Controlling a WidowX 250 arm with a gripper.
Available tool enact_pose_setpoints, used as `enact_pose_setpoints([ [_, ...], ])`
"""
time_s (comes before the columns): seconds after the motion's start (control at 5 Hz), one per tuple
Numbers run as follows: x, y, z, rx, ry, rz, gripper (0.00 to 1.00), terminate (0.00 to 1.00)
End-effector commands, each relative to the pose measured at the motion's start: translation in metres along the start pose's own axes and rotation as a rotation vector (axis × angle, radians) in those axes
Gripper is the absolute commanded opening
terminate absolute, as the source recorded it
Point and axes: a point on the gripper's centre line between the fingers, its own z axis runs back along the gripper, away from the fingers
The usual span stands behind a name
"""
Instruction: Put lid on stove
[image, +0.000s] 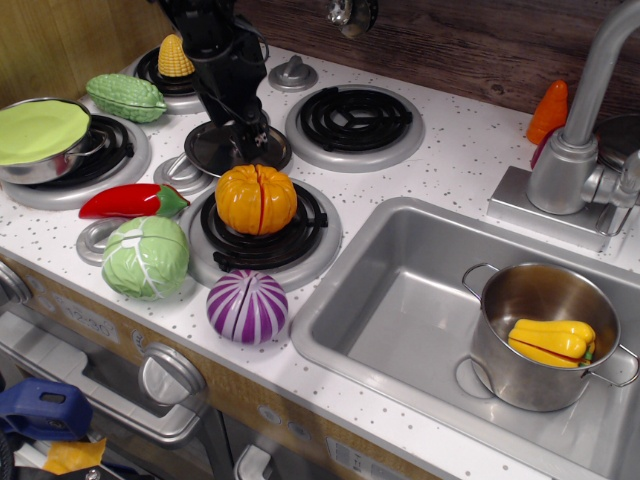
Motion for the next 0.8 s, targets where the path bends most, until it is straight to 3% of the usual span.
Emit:
enact_pose_setpoints([
  [0.0,0.009,0.014,0.008,0.012,-0.027,-0.006,1.00,0.00],
  [0.2,0.010,0.016,0.007,0.004,-0.020,0.004,0.00,0.00],
  [0.6,0.013,0.017,0.023,0.022,0.013,0.009,0.00,0.00],
])
